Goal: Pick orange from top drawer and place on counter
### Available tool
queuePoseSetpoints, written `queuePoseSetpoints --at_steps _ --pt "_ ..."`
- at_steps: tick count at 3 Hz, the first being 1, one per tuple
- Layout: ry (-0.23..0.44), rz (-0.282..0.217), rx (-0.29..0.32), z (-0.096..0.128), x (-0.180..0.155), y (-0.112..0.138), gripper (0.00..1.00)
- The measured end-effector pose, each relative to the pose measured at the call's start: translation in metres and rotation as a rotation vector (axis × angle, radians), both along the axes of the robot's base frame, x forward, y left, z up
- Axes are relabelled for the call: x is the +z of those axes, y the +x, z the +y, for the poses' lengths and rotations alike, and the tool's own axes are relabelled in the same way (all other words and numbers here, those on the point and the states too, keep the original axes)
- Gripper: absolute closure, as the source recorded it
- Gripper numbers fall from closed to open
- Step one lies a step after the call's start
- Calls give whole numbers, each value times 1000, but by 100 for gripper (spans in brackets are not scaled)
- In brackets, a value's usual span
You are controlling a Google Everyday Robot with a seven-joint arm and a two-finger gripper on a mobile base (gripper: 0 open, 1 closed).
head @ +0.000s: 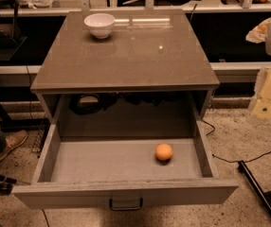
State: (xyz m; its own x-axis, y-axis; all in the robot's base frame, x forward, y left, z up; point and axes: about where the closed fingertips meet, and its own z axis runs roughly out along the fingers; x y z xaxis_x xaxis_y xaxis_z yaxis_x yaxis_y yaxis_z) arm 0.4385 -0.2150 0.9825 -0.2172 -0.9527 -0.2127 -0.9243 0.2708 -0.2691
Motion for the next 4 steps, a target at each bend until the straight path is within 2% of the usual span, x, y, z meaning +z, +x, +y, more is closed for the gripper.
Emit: queuePoseSetpoints --at_steps 1,2,3,4 --pt "4 0 5 1 -1 1 0" --pt "60 35 30 7 -41 11 0" --pt "150 99 62 22 -108 26 0" --pt "208 129 74 43 -156 35 0"
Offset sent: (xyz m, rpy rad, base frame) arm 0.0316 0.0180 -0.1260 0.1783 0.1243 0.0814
